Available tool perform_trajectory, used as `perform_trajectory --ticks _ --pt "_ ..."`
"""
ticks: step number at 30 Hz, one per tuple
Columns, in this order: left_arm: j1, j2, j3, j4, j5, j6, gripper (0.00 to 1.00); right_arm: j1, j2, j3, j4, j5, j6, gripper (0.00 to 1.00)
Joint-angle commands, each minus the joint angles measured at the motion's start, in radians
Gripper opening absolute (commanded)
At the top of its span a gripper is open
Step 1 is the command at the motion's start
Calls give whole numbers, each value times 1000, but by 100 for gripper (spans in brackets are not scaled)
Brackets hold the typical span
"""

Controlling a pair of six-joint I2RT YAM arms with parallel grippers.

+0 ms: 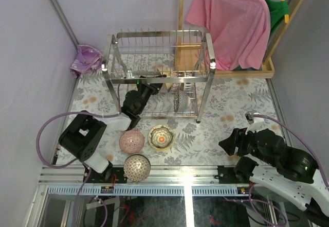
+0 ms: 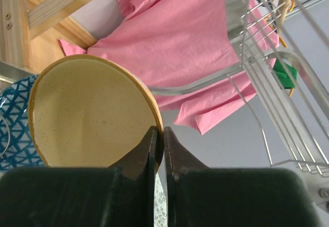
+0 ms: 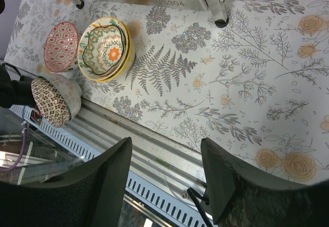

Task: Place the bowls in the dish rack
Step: Place the bowl in the dish rack.

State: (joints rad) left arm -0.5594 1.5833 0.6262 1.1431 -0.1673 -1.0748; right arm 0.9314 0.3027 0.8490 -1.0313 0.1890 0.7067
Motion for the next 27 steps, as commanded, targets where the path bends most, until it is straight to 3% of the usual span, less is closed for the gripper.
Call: perform_trajectory --ticks 1,9,18,24,27 --pt "11 -2 61 99 -57 47 0 3 1 6 -12 -73 -55 64" --pt "-40 -192 -54 -42 -69 59 0 2 -8 -2 -9 -74 -54 64" --pt "-40 -281 -2 -373 135 48 0 1 -5 -5 4 -84 -37 64" --pt "-37 -299 10 -490 242 55 0 2 2 -15 18 -95 -30 63" --pt "-34 -319 4 -523 220 73 0 2 9 -20 27 -102 -28 63"
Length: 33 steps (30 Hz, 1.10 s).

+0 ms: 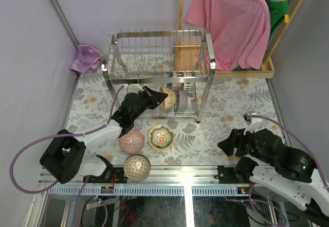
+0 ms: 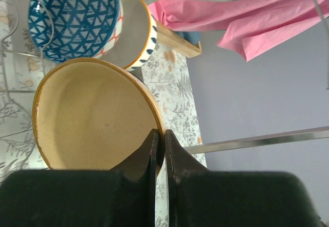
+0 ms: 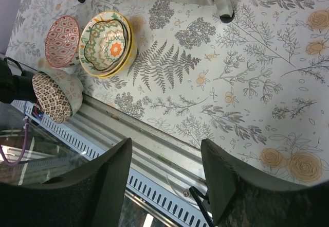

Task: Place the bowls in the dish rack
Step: Place the bowl in the dish rack.

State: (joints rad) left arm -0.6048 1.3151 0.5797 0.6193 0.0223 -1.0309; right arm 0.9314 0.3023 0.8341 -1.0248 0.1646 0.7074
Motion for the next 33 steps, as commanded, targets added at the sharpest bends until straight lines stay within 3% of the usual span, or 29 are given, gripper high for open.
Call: perform_trajectory --ticks 1,8,14,24,33 --pt "16 -59 46 1 23 33 0 2 9 -7 24 -81 -26 63" --pt "46 -34 85 -2 -60 60 0 2 17 -16 39 -90 -25 63" --pt "57 71 125 113 -148 78 0 2 26 -14 40 -87 -30 63" --pt "163 269 174 287 -34 -2 0 3 33 -6 29 -86 -46 63" --pt "193 396 249 420 79 -50 0 1 49 -1 31 -87 -59 63"
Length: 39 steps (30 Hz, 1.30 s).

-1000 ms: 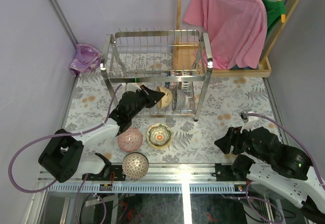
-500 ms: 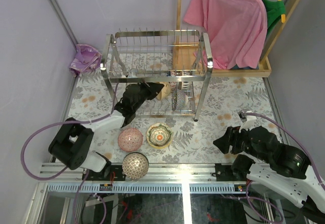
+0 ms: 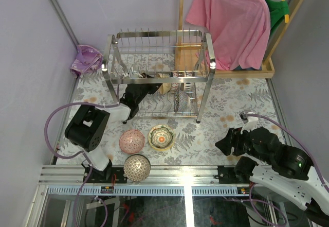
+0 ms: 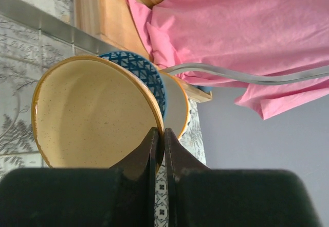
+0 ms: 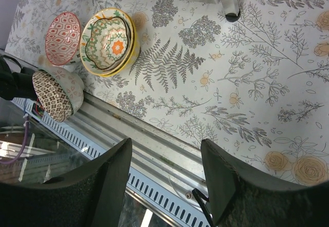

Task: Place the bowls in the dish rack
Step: Place the bowl in the dish rack.

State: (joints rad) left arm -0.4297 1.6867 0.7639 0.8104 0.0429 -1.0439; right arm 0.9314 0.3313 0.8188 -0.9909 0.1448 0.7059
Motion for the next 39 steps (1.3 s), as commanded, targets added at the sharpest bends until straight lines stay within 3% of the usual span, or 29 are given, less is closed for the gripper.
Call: perform_trajectory --ticks 1,15,29,39 --pt "23 36 75 236 75 -43 0 1 22 15 -3 -67 -57 63" --pt "145 169 135 286 333 -158 0 2 27 13 3 -72 -64 63" --pt "184 112 8 287 266 -161 0 2 23 7 1 -78 -66 63" --pt "207 163 98 200 308 -129 0 2 20 5 3 -79 -72 64"
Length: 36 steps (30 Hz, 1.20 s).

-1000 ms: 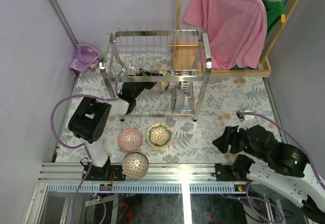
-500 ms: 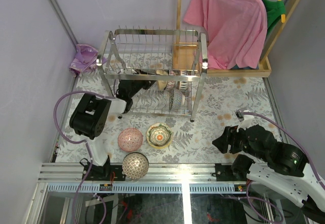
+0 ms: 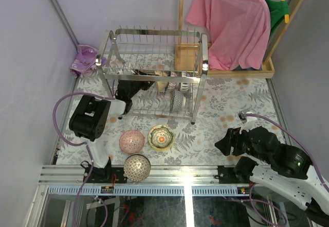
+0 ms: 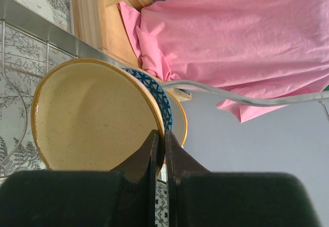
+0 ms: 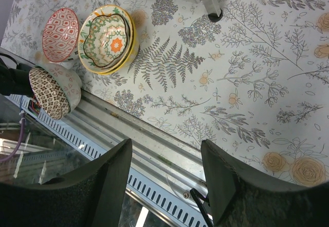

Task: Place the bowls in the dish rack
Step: Place the bowl in the dish rack.

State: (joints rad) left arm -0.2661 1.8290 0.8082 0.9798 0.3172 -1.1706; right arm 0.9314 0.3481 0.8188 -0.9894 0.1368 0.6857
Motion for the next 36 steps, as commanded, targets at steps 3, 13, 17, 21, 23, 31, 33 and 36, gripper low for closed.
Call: perform_trajectory --ticks 3,13,17,21,23,31,33,36 --pt "59 43 55 49 46 -22 0 3 -1 4 2 -75 -52 64" --pt "74 118 106 95 112 -53 0 2 -1 1 3 -78 -58 64" --pt "82 144 109 114 131 -69 2 1 2 0 4 -81 -60 64" --pt "95 151 92 139 140 -88 4 2 0 -3 3 -82 -61 64" --pt "101 152 84 155 147 -103 6 2 1 -4 5 -80 -62 64" --pt "118 125 40 196 159 -141 18 3 1 -4 5 -83 -66 64" --pt "122 120 36 196 163 -145 22 2 3 -4 6 -83 -69 64" --pt "125 114 32 193 162 -149 35 2 6 -3 6 -84 -70 64"
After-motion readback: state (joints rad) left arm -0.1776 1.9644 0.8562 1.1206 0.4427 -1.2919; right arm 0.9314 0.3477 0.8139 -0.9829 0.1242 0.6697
